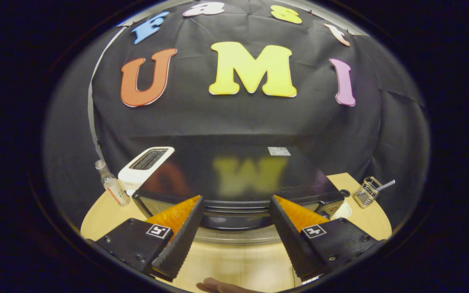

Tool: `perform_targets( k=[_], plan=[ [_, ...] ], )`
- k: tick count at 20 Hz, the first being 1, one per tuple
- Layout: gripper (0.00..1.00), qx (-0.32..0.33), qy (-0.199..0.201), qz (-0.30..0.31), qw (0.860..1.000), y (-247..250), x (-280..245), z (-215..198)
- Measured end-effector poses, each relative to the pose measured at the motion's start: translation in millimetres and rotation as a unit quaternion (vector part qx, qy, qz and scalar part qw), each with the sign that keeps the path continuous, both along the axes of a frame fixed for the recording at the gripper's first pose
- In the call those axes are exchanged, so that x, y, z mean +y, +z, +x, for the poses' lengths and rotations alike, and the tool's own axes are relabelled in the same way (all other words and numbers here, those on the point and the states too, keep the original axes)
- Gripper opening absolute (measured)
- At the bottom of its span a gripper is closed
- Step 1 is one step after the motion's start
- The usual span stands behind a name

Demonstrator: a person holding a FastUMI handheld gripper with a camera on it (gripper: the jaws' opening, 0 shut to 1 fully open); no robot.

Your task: Open the toaster oven, put the food inside, and close the toaster oven door.

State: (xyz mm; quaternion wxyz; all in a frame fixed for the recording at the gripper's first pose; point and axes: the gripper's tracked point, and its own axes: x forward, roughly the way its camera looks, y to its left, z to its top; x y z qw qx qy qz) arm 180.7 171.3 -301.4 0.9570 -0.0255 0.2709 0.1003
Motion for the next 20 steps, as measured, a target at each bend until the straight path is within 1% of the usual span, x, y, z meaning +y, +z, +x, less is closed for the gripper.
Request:
perform_targets(
  k=[2,5,8,13,17,20],
  plan=[
    [1.0,0.006,-0.002,0.006,1.0,-2,-1,-3],
    [1.0,0.003,0.009,-0.003,1.0,-2,-1,-13],
    [1.0,0.001,0.012,-0.015,1.0,-3,-9,-41],
    [1.0,-0.003,0.019,-0.039,0.999,-21,-21,-97],
    [1.0,-0.008,0.014,-0.042,0.999,-42,-29,-129],
    [1.0,0.002,0.004,-0.035,0.999,-64,-35,-151]
  ],
)
